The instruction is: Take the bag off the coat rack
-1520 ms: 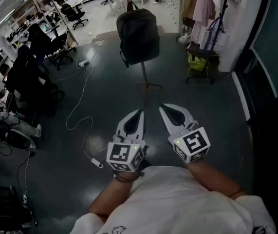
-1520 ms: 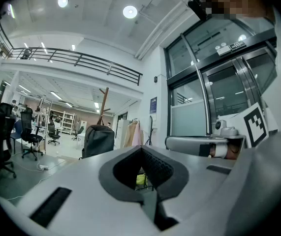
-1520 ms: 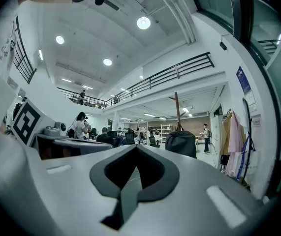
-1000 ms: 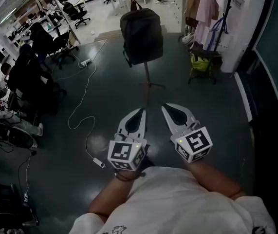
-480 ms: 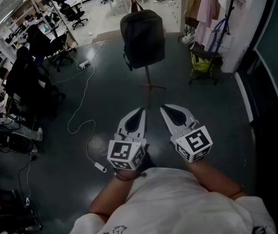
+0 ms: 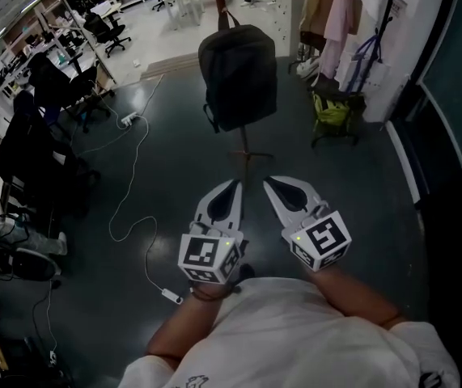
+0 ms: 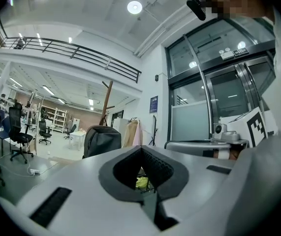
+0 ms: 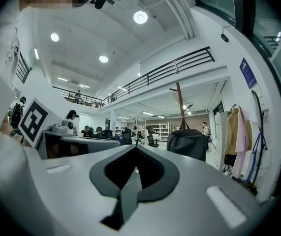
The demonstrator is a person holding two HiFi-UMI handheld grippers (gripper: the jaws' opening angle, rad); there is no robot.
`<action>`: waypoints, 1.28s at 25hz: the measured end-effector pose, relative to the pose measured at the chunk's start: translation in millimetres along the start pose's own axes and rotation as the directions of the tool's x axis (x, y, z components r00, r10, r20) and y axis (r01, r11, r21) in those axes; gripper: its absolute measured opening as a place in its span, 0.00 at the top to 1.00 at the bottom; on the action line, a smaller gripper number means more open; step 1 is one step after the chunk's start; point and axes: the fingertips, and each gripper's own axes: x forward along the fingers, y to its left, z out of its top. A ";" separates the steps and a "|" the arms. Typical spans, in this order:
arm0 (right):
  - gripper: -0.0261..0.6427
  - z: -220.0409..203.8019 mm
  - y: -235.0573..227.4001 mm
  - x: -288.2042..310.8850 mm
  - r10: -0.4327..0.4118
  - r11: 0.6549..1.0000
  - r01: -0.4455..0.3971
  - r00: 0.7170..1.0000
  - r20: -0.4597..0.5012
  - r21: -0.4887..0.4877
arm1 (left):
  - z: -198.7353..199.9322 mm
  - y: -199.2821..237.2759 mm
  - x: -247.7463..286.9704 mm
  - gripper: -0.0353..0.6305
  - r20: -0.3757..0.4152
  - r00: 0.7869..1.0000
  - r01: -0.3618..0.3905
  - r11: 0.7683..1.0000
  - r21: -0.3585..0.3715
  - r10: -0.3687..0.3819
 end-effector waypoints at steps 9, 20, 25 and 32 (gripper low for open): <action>0.96 5.0 -20.0 82.0 -0.048 0.998 0.049 0.999 -0.022 0.039 | 16.6 54.8 44.3 0.94 -0.032 0.995 0.097 0.995 0.009 -0.097; 0.96 3.1 -60.7 136.0 -0.106 0.994 0.106 0.994 -0.013 0.037 | 12.2 94.9 90.8 0.94 -0.054 0.989 0.139 0.990 -0.001 -0.139; 0.96 0.5 -90.7 154.2 -0.095 0.994 0.095 0.995 -0.004 0.045 | 14.8 109.1 122.9 0.94 -0.041 0.991 0.124 0.992 0.007 -0.124; 0.96 2.0 -152.8 191.8 -0.020 0.999 0.020 1.000 0.008 0.033 | 21.4 127.1 188.9 0.94 -0.025 0.996 0.083 0.996 0.041 -0.082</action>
